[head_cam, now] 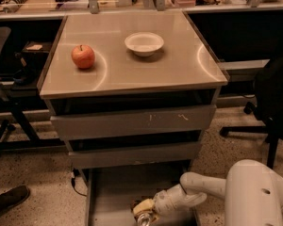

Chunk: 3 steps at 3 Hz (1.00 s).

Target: Place orange can into bottom drawer

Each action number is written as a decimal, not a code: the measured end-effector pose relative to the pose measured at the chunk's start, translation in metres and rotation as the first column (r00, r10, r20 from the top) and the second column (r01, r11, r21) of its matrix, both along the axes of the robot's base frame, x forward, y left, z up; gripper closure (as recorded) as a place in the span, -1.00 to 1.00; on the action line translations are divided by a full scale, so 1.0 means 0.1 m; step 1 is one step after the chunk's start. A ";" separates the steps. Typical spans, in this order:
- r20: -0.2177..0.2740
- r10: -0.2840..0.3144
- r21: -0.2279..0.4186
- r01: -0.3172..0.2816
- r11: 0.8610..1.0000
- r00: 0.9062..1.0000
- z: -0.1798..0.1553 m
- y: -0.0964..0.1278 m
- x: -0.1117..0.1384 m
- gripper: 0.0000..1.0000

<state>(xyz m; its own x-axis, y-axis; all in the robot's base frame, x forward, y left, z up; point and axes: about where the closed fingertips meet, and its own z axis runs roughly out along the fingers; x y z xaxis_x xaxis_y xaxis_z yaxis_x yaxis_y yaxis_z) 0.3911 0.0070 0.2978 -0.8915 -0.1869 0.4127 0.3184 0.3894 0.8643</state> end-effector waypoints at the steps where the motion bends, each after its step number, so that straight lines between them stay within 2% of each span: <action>1: -0.005 0.000 0.001 0.000 1.000 1.000 -0.03 0.01 -0.01 1.00; 2: -0.034 0.010 0.013 -0.010 1.000 0.999 -0.19 0.14 -0.09 1.00; 3: -0.053 -0.024 0.007 0.024 1.000 0.998 -0.48 0.27 -0.11 1.00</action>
Offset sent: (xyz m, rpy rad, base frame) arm -0.0179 0.0304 -0.0445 0.0246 0.0724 0.0184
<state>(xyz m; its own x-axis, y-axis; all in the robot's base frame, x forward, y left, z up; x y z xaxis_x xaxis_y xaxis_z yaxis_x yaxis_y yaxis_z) 0.3800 0.0341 0.2502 -0.8729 -0.1688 0.4578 0.3727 0.3749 0.8489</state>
